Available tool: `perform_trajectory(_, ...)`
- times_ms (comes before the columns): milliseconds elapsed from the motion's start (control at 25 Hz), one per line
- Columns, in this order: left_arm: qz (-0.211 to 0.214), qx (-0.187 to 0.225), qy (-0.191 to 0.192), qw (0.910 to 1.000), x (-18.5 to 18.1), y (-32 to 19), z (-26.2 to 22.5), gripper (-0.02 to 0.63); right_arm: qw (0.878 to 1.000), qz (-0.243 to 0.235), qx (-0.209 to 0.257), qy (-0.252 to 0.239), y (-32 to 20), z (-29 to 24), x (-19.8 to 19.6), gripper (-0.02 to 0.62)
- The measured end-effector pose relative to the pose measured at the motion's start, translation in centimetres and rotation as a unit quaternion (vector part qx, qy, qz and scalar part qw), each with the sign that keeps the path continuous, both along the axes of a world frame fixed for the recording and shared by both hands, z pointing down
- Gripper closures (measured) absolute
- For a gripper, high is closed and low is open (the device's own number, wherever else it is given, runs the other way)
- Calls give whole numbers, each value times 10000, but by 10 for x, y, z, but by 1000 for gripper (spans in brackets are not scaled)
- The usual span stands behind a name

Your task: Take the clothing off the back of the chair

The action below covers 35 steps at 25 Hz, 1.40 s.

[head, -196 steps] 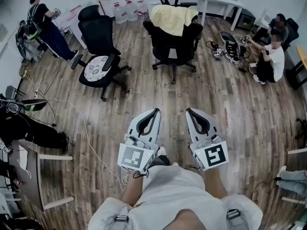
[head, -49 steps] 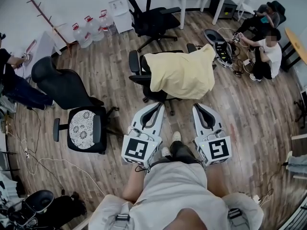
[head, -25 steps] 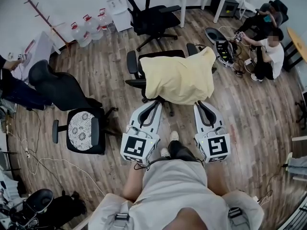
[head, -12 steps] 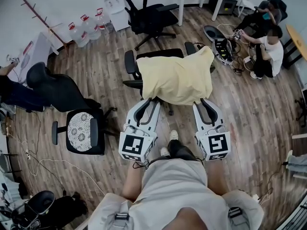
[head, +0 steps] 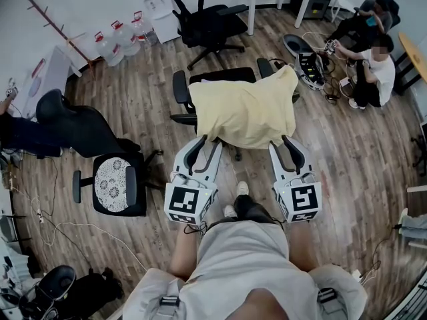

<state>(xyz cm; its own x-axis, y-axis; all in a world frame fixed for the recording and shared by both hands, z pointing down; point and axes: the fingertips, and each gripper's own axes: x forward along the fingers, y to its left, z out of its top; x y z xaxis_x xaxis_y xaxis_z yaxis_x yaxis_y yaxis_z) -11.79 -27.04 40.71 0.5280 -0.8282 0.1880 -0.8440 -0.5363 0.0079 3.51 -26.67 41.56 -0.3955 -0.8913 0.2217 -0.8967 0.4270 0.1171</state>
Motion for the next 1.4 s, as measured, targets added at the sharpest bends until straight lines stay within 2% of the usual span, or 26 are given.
perform_trajectory(600, -223, -111, -57, 9997, -8, -19, 7, 396, 9998, 81, -156, 52, -15, 12, 5, 420)
perform_trajectory(960, -447, 12, -7, 9990, -9, -27, 1, 359, 9997, 96, -229, 87, -24, 16, 12, 391)
perform_trajectory(1200, -796, 163, -94, 9967, -15, -38, -4, 307, 9995, 67, -295, 110, -33, 22, 14, 365)
perform_trajectory(1400, -787, -89, -103, 9968, -16, -44, 9, 305, 9994, 19, -324, 117, -37, 24, 12, 356)
